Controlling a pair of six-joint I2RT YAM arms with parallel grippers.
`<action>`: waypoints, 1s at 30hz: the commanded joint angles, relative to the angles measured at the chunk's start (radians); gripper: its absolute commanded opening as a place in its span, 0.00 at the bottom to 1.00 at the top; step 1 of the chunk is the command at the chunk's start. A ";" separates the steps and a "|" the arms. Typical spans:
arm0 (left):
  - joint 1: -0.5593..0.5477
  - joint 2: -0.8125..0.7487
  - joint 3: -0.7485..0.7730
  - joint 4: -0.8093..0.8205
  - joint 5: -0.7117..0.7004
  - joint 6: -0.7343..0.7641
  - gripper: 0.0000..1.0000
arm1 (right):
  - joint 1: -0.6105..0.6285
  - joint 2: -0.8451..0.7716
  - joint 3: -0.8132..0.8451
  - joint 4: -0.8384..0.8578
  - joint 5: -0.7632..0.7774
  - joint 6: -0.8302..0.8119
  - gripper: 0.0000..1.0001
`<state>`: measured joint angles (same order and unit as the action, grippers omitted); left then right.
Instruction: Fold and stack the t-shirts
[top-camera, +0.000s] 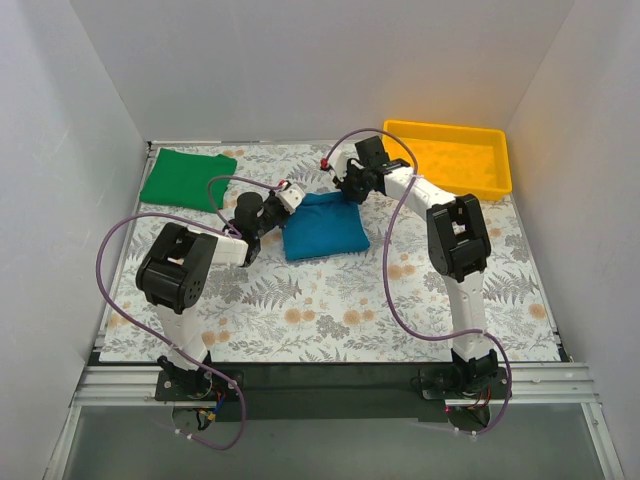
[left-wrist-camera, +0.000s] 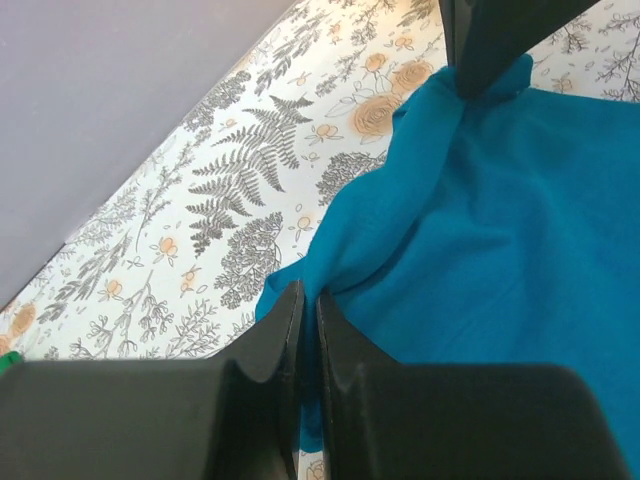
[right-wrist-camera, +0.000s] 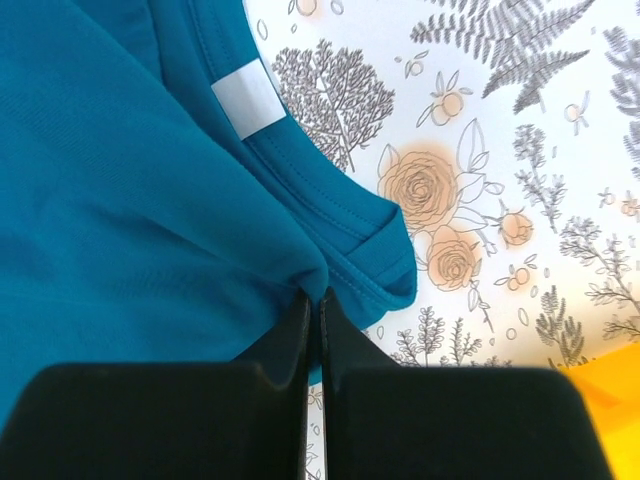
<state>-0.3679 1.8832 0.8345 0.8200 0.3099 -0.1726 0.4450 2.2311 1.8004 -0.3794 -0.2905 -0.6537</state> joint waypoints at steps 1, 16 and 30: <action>0.012 0.004 0.038 0.079 -0.017 -0.004 0.00 | -0.011 -0.090 -0.001 0.069 0.013 0.038 0.01; 0.024 0.220 0.244 0.080 -0.124 -0.027 0.00 | -0.019 0.082 0.177 0.132 0.163 0.155 0.01; 0.027 0.343 0.436 0.039 -0.372 -0.149 0.48 | 0.001 0.220 0.309 0.234 0.497 0.235 0.32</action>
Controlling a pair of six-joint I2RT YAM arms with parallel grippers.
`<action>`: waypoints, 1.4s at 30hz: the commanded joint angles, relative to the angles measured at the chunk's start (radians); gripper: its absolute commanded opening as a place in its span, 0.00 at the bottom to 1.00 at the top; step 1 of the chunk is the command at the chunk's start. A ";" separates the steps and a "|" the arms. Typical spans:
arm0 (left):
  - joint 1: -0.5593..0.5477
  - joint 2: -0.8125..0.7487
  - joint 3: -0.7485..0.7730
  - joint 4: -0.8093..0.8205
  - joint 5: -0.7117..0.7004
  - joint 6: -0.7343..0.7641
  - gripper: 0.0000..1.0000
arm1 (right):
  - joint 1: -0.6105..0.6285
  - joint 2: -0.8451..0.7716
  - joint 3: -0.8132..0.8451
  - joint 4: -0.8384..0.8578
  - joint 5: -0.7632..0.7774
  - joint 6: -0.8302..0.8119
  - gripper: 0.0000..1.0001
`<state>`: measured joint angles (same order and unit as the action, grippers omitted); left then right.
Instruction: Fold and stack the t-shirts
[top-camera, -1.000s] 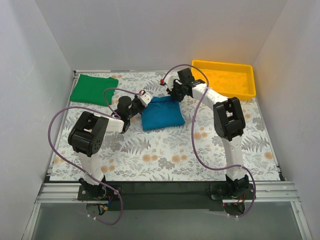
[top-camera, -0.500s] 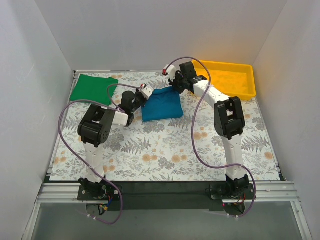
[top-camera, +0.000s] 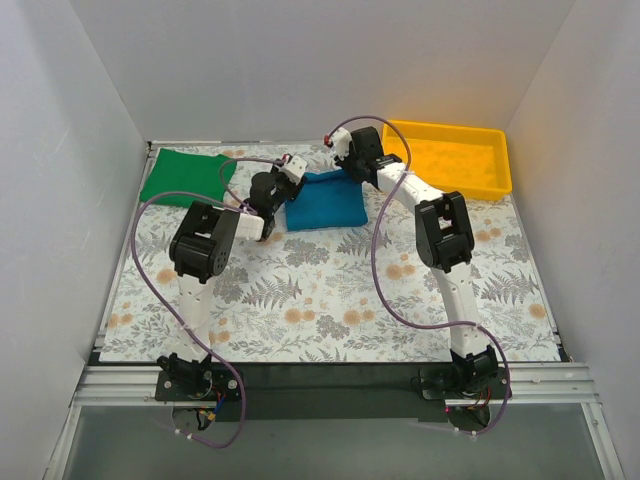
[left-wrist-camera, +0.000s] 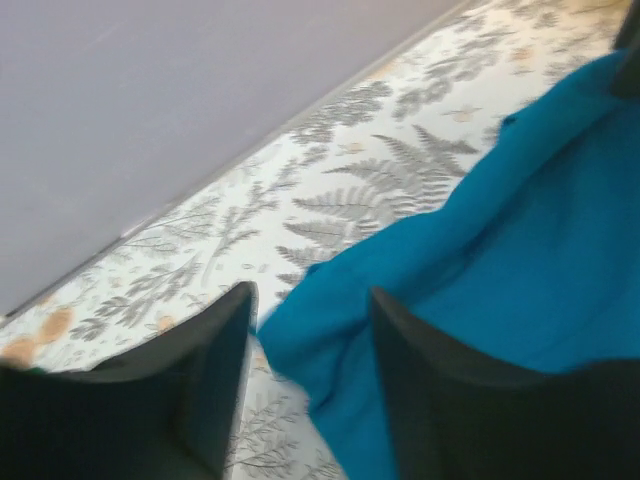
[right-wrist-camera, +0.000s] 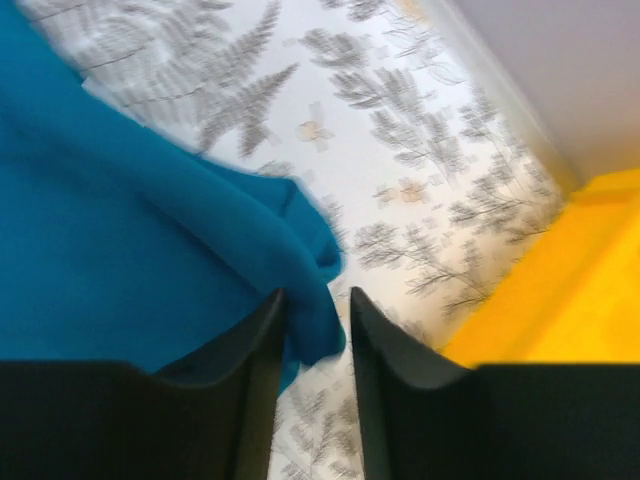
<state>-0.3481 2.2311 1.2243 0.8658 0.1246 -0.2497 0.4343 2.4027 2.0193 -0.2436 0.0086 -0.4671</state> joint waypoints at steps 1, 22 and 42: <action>0.006 -0.017 0.064 -0.014 -0.227 -0.082 0.62 | 0.015 0.076 0.143 0.104 0.271 0.059 0.41; 0.170 -0.385 -0.094 -0.744 0.497 -0.911 0.76 | -0.031 -0.437 -0.335 -0.204 -0.858 0.004 0.07; 0.127 0.199 0.575 -1.307 0.262 -1.001 0.49 | -0.227 -0.695 -0.863 -0.095 -0.958 -0.024 0.44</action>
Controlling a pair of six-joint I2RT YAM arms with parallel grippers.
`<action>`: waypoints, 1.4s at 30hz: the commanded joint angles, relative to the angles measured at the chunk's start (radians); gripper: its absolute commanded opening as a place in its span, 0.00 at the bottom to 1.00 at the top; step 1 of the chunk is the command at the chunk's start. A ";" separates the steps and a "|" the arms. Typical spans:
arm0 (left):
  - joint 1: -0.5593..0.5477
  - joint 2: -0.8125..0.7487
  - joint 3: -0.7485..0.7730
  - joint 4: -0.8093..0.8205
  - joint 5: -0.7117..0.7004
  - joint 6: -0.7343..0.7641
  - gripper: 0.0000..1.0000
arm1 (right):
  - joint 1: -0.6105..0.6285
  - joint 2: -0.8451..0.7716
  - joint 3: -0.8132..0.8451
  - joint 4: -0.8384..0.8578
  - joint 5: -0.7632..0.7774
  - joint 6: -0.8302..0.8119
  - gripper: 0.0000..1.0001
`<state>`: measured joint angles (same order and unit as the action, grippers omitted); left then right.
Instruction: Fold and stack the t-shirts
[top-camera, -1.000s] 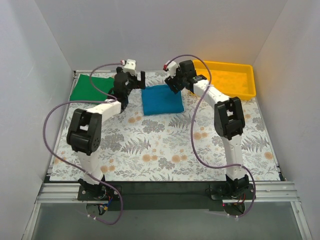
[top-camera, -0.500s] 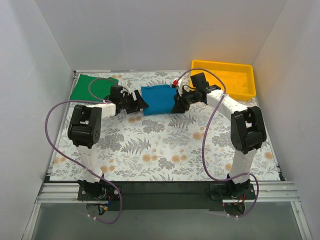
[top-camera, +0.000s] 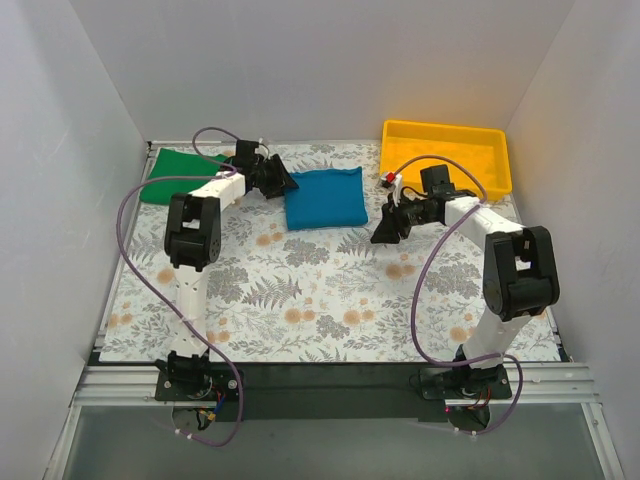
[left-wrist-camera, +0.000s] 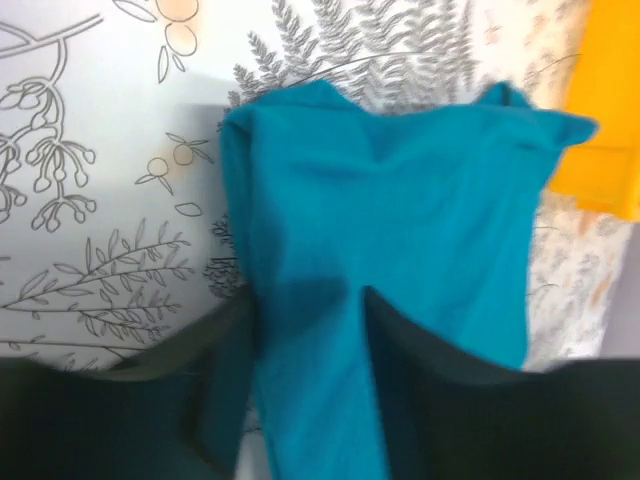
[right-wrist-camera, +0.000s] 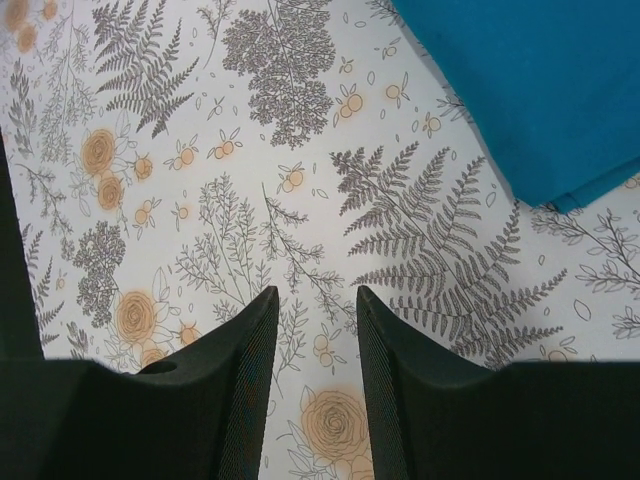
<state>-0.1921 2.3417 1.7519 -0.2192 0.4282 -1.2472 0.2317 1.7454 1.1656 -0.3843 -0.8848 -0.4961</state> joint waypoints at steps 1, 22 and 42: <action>-0.033 0.103 0.058 -0.233 -0.042 -0.003 0.39 | -0.031 -0.043 -0.018 0.050 -0.074 0.007 0.44; -0.207 -0.831 -1.258 0.156 -0.150 -0.351 0.49 | -0.103 -0.047 -0.061 0.047 -0.066 -0.004 0.44; -0.211 -1.023 -1.341 0.191 -0.381 -0.820 0.81 | -0.025 -0.003 -0.047 0.045 0.026 0.001 0.52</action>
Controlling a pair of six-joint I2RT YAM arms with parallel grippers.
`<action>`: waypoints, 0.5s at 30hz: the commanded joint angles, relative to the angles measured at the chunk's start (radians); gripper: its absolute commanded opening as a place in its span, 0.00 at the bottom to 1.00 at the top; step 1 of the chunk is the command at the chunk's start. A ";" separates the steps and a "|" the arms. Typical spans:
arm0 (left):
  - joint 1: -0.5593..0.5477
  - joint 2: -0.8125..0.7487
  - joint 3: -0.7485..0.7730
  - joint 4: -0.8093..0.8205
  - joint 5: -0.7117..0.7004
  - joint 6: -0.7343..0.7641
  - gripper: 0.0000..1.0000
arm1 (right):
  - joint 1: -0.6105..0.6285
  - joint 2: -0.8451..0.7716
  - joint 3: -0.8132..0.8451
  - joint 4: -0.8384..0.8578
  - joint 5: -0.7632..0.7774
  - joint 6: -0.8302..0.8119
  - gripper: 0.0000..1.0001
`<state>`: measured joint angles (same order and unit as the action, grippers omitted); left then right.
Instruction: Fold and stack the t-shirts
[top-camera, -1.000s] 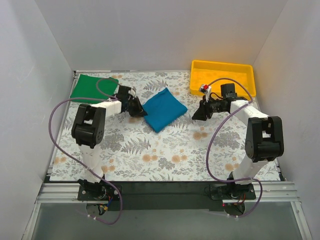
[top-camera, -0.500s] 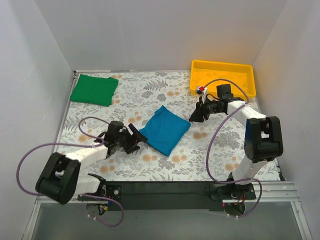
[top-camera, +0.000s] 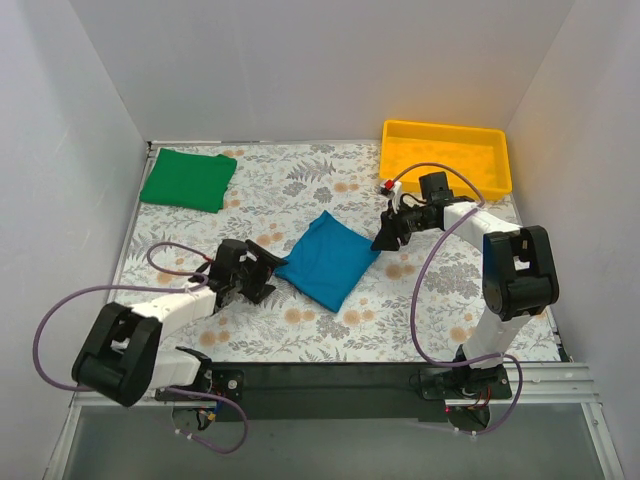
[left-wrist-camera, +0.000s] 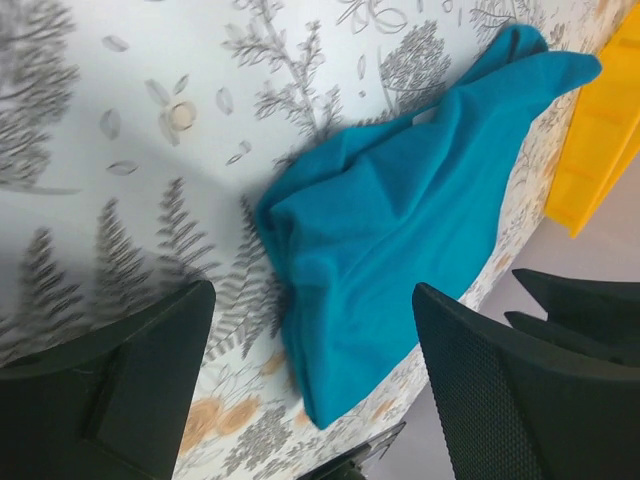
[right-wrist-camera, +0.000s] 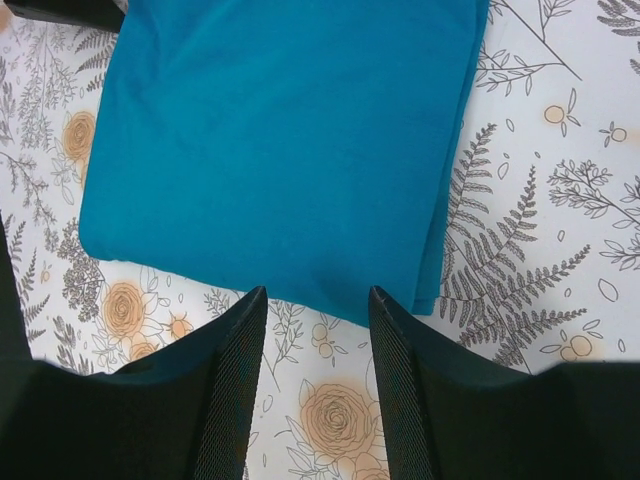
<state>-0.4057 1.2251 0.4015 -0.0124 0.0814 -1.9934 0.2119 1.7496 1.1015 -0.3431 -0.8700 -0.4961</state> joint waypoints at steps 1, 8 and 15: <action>0.002 0.132 0.020 -0.005 -0.037 -0.080 0.80 | -0.008 -0.009 0.015 0.003 0.012 -0.001 0.52; 0.002 0.246 0.057 0.006 -0.069 -0.096 0.58 | -0.012 -0.010 0.017 0.004 0.006 -0.004 0.52; 0.001 0.323 0.094 0.075 -0.088 0.013 0.58 | -0.020 -0.015 0.017 0.003 0.002 -0.002 0.52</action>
<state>-0.4061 1.4864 0.5148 0.1642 0.0853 -2.0270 0.2020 1.7496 1.1015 -0.3424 -0.8551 -0.4969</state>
